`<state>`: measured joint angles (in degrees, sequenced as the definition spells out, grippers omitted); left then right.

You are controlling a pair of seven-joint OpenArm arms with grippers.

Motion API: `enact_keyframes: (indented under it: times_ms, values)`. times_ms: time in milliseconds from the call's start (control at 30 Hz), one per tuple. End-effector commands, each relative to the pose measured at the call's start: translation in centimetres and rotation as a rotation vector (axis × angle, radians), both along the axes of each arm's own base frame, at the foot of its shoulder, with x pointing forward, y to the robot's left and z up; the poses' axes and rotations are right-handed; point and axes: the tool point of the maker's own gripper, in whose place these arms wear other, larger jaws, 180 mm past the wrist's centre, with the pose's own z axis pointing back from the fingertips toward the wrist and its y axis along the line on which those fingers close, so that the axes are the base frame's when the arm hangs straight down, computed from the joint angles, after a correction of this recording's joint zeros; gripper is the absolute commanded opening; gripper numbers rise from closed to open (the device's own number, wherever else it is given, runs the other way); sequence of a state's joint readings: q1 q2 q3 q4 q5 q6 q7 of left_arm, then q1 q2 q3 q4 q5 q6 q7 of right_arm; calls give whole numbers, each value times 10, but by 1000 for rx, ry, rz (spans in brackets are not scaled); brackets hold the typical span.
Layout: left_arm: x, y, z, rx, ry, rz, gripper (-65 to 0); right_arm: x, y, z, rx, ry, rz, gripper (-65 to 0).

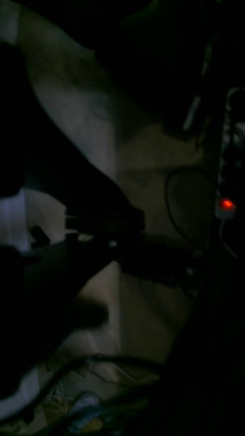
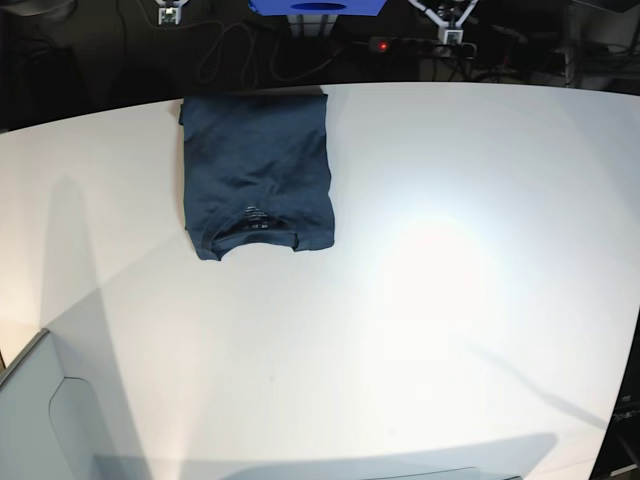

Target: Fold the T-shirt properly

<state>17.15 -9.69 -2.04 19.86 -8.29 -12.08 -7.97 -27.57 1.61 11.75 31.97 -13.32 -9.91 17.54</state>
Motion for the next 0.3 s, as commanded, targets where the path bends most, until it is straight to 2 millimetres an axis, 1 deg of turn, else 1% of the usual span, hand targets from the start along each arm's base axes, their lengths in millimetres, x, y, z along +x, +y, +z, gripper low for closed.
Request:
enact_keyframes:
  times_ms: [0,67,133,233,267]
  values:
    - [-11,-1,1,-6,17,-6,-650,-1,0,1,-30,-5,25,-649]
    - [-10,-1,1,-6,17,-4,-650,1,7,-1,-62,-3,82,-649]
    - [-11,-2,1,-8,17,-5,-650,0,19,-4,-69,7,142,-649]
    - [-10,-2,1,-8,15,-6,-650,2,34,-9,-54,18,205,-649]
    - [-10,-2,1,-8,15,-4,-650,2,42,-12,-39,26,223,-649]
